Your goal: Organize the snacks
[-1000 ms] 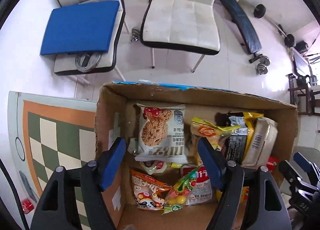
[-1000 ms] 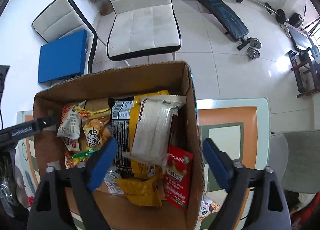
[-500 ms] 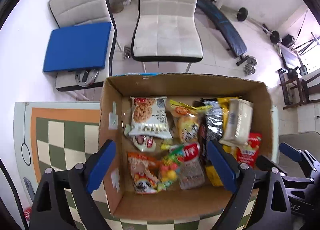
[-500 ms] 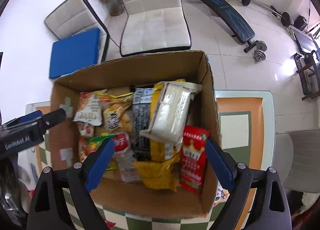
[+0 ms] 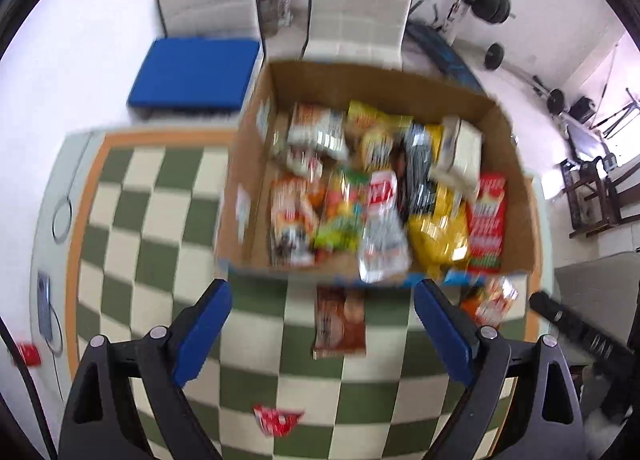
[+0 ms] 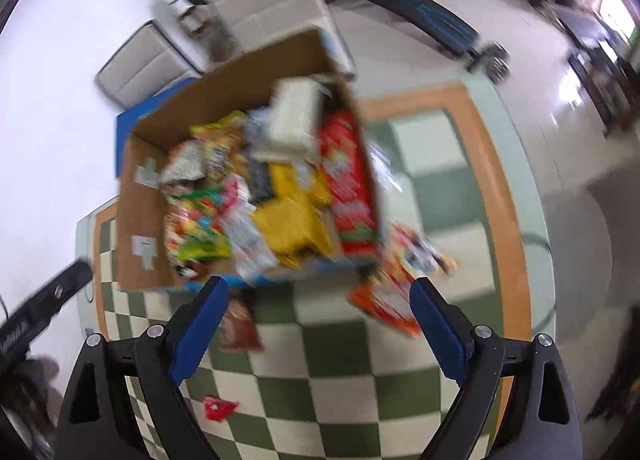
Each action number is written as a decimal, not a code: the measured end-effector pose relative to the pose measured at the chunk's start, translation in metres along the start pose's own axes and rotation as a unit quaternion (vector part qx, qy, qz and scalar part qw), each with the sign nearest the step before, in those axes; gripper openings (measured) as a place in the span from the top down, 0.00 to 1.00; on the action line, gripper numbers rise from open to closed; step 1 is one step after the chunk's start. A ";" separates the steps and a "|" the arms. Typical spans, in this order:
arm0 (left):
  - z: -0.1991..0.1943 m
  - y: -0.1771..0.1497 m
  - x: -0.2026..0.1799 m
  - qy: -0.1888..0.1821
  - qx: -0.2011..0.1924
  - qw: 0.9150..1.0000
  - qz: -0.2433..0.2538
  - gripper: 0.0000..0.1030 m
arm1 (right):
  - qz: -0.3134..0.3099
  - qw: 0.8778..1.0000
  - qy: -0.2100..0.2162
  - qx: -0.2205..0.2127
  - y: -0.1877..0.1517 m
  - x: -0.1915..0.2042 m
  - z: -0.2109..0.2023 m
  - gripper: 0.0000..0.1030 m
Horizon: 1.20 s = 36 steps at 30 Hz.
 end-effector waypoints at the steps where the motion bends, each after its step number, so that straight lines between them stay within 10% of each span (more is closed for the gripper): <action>1: 0.008 -0.011 -0.001 0.000 0.012 1.000 -0.002 0.09 | 0.021 1.000 -0.004 0.008 -0.009 -0.016 0.005 0.09; 23: 0.164 -0.096 -0.029 0.043 0.173 0.983 0.033 0.09 | 0.074 0.990 -0.075 0.091 -0.035 -0.089 0.131 0.11; 28: 0.155 -0.096 -0.024 0.032 0.165 0.985 0.022 0.45 | 0.072 0.991 -0.069 0.086 -0.038 -0.092 0.132 0.37; 36: 0.135 -0.137 -0.019 0.032 0.178 0.983 0.042 0.45 | 0.024 0.993 -0.051 0.103 -0.060 -0.086 0.121 0.44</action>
Point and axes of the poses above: each gripper's, at about its wrist camera, not at the fingertips, and z roughly the way its jaws point, x to its left, y to its top, the point moved 8 cm from there along z, roughly the way its jaws point, and after that the axes turned 11 degrees about -x, right-handed, at the moved point
